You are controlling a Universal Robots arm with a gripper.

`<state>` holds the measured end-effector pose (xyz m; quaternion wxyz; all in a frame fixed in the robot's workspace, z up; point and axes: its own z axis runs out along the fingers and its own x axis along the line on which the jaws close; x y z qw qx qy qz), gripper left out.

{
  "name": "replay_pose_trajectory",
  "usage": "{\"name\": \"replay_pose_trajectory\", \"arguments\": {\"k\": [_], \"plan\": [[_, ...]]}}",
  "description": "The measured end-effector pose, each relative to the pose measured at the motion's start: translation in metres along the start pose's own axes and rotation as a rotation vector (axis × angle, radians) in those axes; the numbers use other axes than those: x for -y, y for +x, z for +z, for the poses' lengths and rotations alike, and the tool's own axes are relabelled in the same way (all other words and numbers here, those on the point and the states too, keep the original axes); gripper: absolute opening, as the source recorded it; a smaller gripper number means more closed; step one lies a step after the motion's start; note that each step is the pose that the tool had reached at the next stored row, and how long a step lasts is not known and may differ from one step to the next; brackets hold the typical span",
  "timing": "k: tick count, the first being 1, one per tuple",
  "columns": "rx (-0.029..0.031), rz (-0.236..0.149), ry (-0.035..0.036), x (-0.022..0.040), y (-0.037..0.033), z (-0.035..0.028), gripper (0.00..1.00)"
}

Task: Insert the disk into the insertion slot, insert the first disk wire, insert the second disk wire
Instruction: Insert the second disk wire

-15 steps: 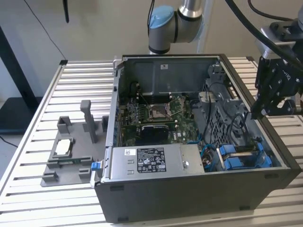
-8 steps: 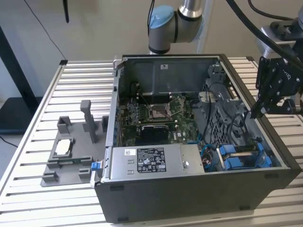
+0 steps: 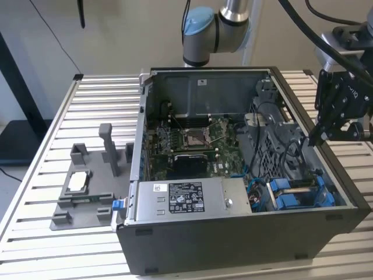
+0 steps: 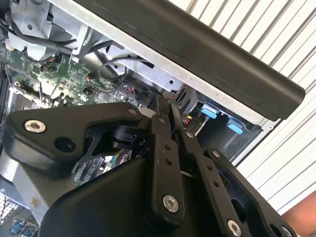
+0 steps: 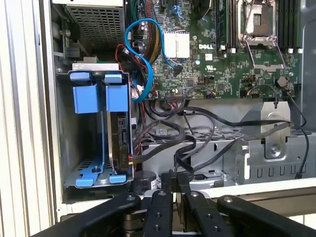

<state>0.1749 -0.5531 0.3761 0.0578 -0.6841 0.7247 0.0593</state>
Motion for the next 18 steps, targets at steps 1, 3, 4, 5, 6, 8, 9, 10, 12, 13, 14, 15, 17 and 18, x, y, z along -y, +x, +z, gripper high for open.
{"name": "replay_pose_trajectory", "arguments": {"k": [1, 3, 4, 5, 6, 8, 9, 10, 12, 13, 14, 15, 17, 18], "plan": [[-0.0001, 0.0, 0.0, -0.0002, 0.0, -0.0001, 0.16], [-0.0002, 0.0, 0.0, -0.001, -0.0005, -0.0013, 0.16], [-0.0001, 0.0, 0.0, -0.0014, -0.0011, -0.0022, 0.16], [-0.0002, 0.0, 0.0, -0.0017, -0.002, -0.0037, 0.16], [-0.0001, 0.0, 0.0, -0.0022, -0.0028, -0.0052, 0.16], [-0.0006, 0.0, 0.0, -0.0035, -0.0048, -0.008, 0.16], [-0.0018, 0.0, 0.0001, -0.0043, -0.0059, -0.0088, 0.16], [-0.0033, 0.0, 0.0002, -0.0053, -0.0072, -0.0094, 0.16], [-0.0074, 0.0, 0.0004, -0.0079, -0.0098, -0.0102, 0.16], [-0.0104, 0.0, 0.0005, -0.0097, -0.0109, -0.0106, 0.16], [-0.0132, 0.0, 0.0007, -0.0115, -0.0116, -0.0111, 0.16], [-0.0158, -0.001, 0.0008, -0.0134, -0.0119, -0.0117, 0.16], [-0.0246, -0.001, 0.0012, -0.018, -0.0121, -0.0131, 0.16], [-0.0298, -0.002, 0.0014, -0.0204, -0.012, -0.0136, 0.16]]}}
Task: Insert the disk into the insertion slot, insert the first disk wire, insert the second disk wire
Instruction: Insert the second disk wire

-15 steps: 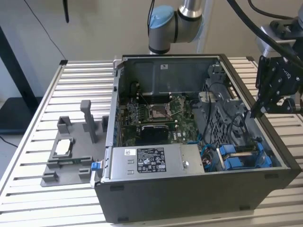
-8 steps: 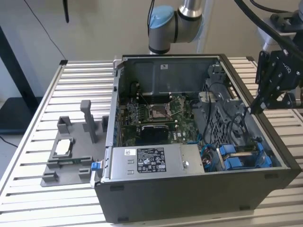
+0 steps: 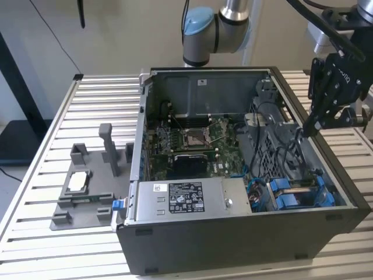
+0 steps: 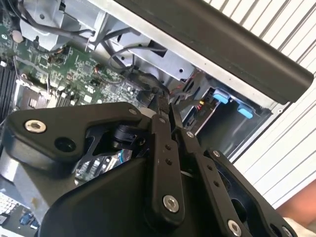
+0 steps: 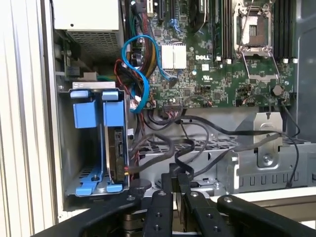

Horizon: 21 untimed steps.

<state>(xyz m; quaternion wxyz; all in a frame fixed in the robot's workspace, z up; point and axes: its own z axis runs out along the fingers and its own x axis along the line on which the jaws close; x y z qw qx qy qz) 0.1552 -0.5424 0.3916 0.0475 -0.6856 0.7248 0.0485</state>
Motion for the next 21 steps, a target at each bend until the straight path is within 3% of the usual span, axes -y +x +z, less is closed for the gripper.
{"name": "replay_pose_trajectory", "arguments": {"k": [4, 11, 12, 14, 21], "plan": [[-0.03, -0.005, 0.0009, -0.0101, 0.0003, -0.0009, 0.16], [-0.1061, -0.025, 0.0026, -0.0233, -0.0004, -0.0011, 0.16], [-0.1108, -0.029, 0.0026, -0.0244, -0.0014, -0.0012, 0.16], [-0.1143, -0.033, 0.0023, -0.0265, -0.0032, -0.0019, 0.16], [-0.12, -0.042, 0.0019, -0.0361, -0.0066, -0.0046, 0.16]]}}
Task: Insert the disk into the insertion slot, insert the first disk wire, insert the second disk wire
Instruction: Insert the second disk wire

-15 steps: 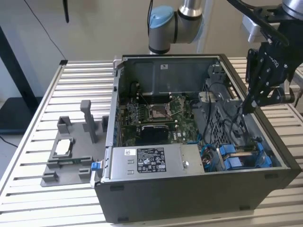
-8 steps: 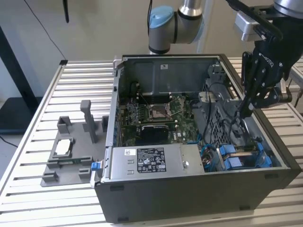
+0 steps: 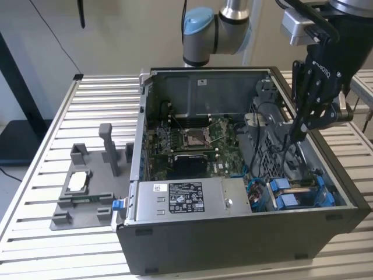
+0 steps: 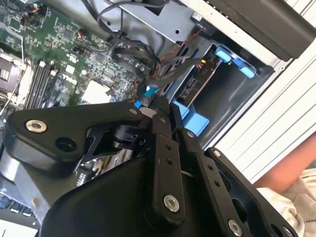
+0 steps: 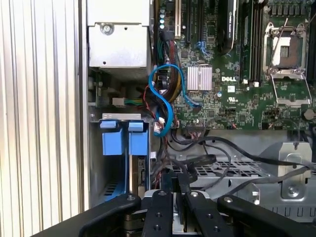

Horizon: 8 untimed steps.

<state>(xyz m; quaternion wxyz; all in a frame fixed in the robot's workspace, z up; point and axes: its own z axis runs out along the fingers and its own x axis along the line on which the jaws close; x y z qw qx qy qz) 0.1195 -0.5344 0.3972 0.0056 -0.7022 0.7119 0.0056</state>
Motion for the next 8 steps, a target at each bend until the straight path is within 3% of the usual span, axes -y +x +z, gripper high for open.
{"name": "replay_pose_trajectory", "arguments": {"k": [5, 8], "plan": [[-0.0026, -0.01, 0.0008, -0.0095, 0.0, 0.0001, 0.16], [-0.0032, -0.019, 0.0008, -0.0113, 0.0009, 0.0004, 0.16]]}}
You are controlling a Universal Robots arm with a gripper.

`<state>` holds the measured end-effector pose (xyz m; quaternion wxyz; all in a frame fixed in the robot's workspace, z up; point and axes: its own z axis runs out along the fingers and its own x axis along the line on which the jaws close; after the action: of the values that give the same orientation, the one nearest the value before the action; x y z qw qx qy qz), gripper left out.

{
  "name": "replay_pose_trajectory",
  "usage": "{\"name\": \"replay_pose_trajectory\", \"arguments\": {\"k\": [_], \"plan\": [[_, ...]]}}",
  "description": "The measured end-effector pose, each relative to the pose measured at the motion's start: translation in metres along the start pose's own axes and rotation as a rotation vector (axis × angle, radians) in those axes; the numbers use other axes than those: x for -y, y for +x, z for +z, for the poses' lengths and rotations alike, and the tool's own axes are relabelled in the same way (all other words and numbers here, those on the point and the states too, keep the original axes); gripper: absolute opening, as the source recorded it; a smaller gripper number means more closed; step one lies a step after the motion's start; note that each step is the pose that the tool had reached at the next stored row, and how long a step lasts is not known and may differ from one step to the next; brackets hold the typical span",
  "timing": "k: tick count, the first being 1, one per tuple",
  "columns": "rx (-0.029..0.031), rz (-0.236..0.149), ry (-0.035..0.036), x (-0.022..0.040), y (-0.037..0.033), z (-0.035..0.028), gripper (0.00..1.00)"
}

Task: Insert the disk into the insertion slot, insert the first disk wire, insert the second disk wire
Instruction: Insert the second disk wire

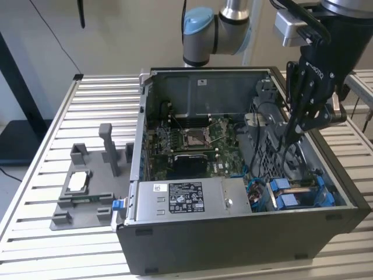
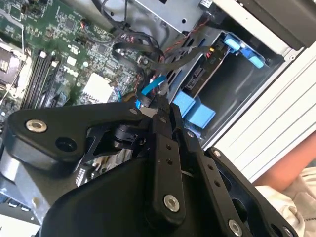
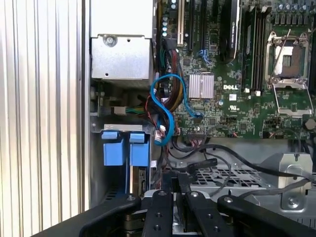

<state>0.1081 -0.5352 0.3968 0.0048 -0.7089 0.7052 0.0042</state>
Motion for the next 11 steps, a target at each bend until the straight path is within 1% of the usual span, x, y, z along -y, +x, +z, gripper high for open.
{"name": "replay_pose_trajectory", "arguments": {"k": [3, 5, 6, 7, 8, 9, 10, 11], "plan": [[-0.0001, -0.003, 0.0007, -0.0012, 0.0041, 0.0002, 0.16], [0.0, -0.004, 0.0026, -0.0019, 0.008, 0.0003, 0.16], [0.0, -0.004, 0.0046, -0.0024, 0.01, 0.0004, 0.16], [-0.0001, -0.005, 0.0115, -0.0031, 0.012, 0.0004, 0.16], [-0.0002, -0.005, 0.0214, -0.0041, 0.0139, 0.0005, 0.16], [-0.0003, -0.005, 0.0334, -0.0052, 0.0159, 0.0006, 0.16], [-0.0004, -0.005, 0.0432, -0.0064, 0.0177, 0.0007, 0.16], [-0.0006, -0.005, 0.0504, -0.0076, 0.0191, 0.0009, 0.16]]}}
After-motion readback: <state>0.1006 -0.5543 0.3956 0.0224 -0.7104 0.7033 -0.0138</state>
